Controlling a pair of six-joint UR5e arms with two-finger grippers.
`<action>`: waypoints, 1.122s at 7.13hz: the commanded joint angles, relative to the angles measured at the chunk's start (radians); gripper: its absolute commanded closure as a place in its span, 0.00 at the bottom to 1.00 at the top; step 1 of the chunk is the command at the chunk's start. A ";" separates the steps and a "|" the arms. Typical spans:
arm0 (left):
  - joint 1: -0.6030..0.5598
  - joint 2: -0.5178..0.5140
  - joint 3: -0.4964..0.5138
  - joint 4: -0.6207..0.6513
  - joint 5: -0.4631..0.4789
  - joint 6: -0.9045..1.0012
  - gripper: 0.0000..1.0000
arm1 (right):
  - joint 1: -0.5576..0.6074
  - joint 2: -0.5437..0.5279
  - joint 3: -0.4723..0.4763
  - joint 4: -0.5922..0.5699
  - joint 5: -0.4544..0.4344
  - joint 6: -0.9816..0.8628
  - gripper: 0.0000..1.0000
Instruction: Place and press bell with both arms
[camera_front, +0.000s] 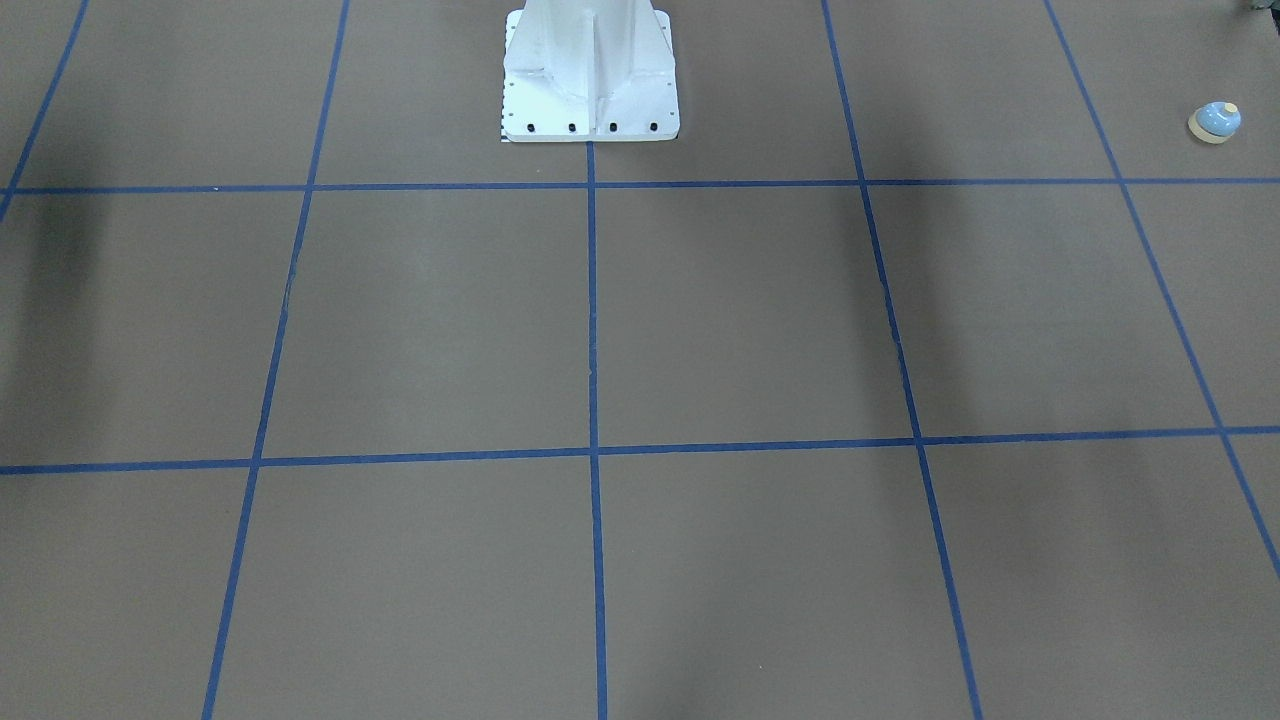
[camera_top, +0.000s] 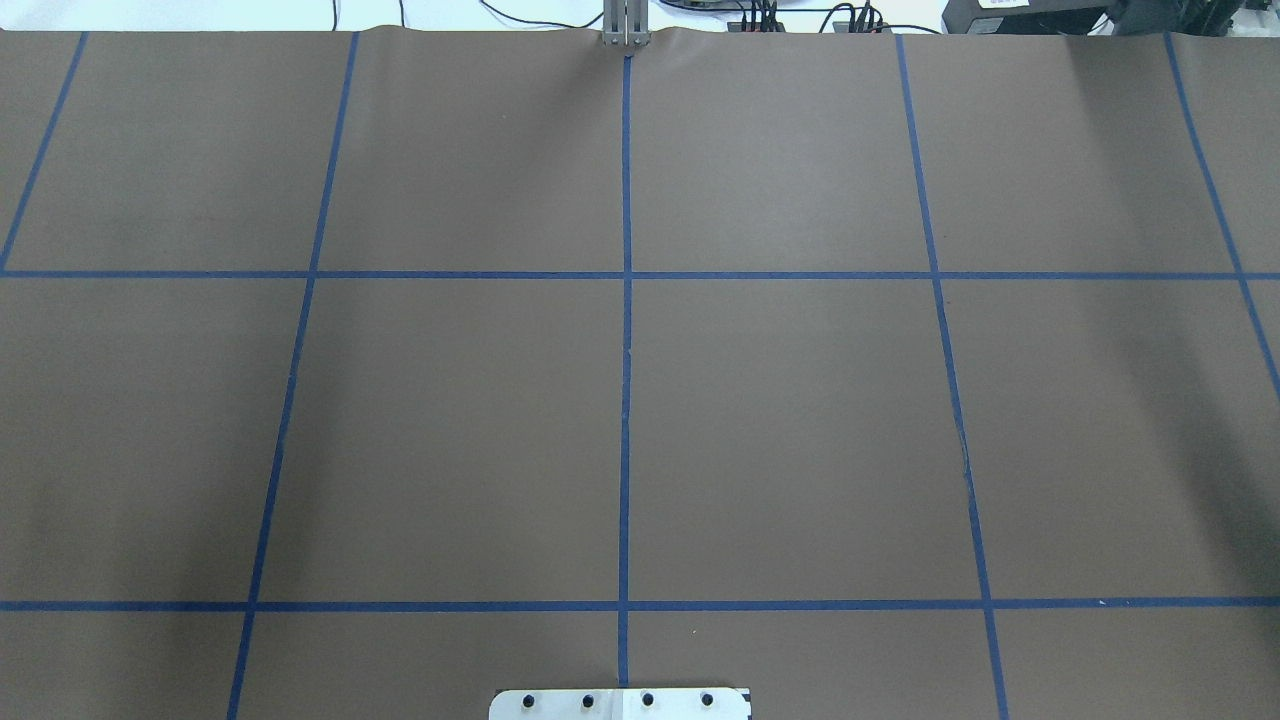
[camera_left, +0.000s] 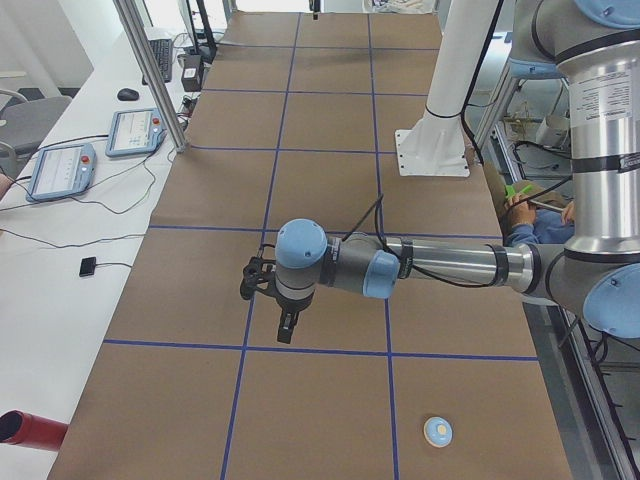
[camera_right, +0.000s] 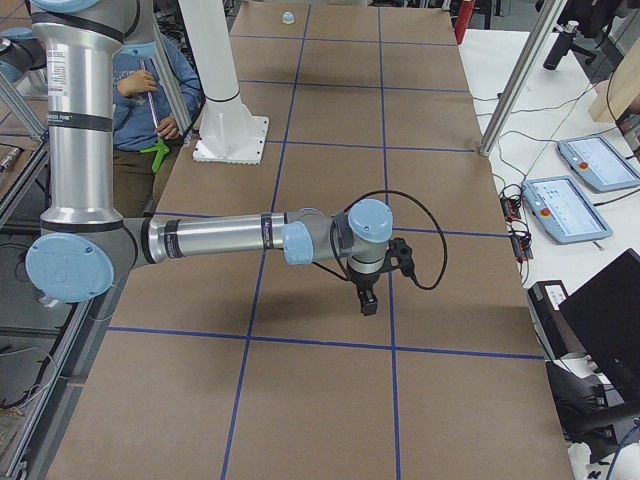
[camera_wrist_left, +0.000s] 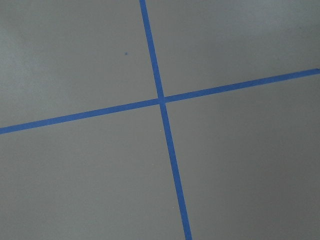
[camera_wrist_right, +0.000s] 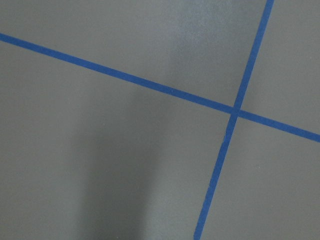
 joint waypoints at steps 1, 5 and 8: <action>0.000 0.035 -0.050 0.045 -0.003 0.019 0.00 | 0.002 0.008 0.013 -0.034 0.005 0.008 0.00; 0.000 0.054 -0.027 0.028 0.002 0.028 0.00 | 0.000 -0.015 0.036 -0.028 0.000 0.001 0.00; 0.000 0.096 -0.028 -0.044 -0.003 0.017 0.00 | -0.001 -0.015 0.035 -0.030 0.000 -0.003 0.00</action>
